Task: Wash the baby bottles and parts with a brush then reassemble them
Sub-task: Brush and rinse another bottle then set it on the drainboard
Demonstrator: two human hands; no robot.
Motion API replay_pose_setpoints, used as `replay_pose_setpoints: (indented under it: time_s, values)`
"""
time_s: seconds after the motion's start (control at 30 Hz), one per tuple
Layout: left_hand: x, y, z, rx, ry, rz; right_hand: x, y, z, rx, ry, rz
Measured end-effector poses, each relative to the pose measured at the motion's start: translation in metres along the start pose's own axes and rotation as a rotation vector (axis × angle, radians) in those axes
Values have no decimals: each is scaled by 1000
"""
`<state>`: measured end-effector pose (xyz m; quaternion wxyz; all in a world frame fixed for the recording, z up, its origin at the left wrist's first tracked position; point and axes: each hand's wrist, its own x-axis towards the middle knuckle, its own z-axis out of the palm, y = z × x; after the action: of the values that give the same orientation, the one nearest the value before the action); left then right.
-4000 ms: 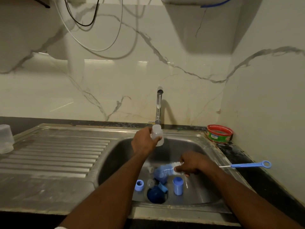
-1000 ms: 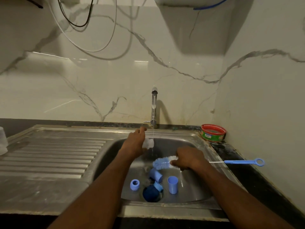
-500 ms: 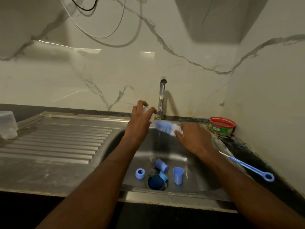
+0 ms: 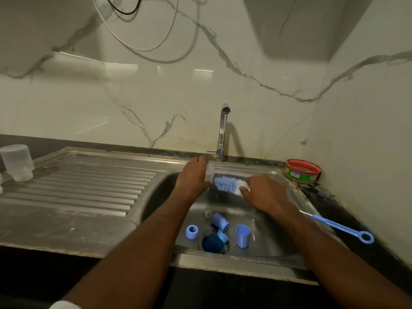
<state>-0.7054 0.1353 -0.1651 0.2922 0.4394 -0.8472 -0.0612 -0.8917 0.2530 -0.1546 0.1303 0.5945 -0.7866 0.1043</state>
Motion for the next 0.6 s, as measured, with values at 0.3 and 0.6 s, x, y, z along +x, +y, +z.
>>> replay_pose_setpoints:
  time_s: [0.3,0.6]
  values:
    - [-5,-16,9,5,-80,-107,-1,-2,-1,-58,-47,20]
    - [-19,-1,-19,29,-116,-151,-14,-14,-11,53,37,101]
